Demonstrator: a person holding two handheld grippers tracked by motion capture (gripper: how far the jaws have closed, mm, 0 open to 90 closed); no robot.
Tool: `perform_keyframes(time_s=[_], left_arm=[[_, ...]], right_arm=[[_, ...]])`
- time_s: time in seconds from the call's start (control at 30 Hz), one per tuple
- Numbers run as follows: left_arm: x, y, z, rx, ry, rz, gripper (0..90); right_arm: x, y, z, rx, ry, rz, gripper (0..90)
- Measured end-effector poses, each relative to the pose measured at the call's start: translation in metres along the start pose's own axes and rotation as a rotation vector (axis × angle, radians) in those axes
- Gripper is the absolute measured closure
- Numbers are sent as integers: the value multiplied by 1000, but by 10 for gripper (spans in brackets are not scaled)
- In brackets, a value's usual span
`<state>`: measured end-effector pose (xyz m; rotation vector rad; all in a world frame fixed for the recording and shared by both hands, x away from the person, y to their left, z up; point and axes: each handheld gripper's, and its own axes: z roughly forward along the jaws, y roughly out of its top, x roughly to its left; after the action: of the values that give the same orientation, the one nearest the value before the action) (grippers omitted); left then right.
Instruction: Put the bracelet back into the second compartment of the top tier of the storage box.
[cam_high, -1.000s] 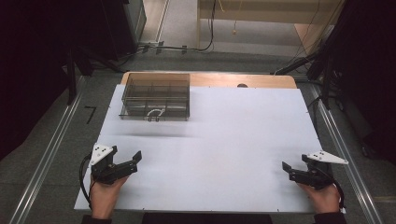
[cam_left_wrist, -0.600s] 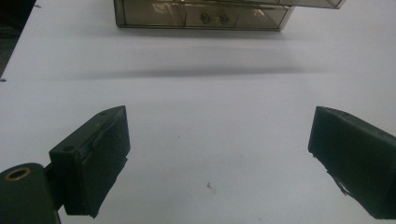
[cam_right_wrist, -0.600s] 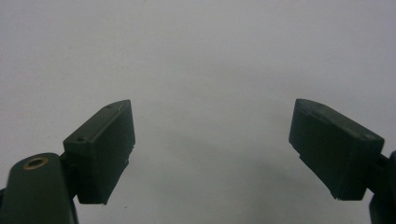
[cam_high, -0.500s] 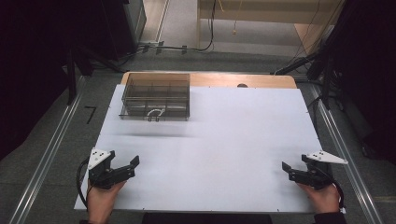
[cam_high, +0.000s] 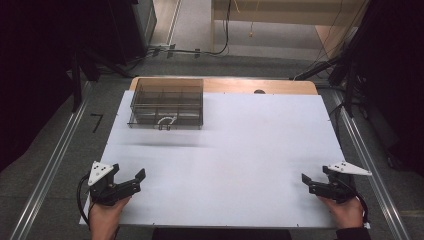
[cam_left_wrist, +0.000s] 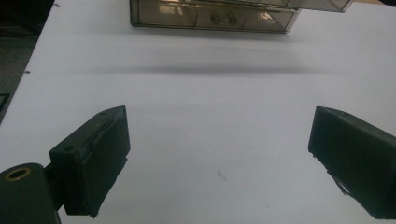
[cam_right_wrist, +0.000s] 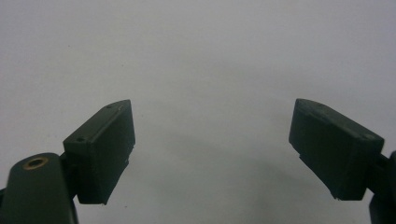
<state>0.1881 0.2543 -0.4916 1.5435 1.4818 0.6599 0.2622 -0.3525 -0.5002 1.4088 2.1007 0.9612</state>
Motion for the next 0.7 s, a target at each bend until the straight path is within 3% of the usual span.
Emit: perform_keyframes(time_s=[0.7], left_arm=[[19,-2,-6,-7,50,-35,62]], right_arm=[[0,0,0,3,0,-1,131]])
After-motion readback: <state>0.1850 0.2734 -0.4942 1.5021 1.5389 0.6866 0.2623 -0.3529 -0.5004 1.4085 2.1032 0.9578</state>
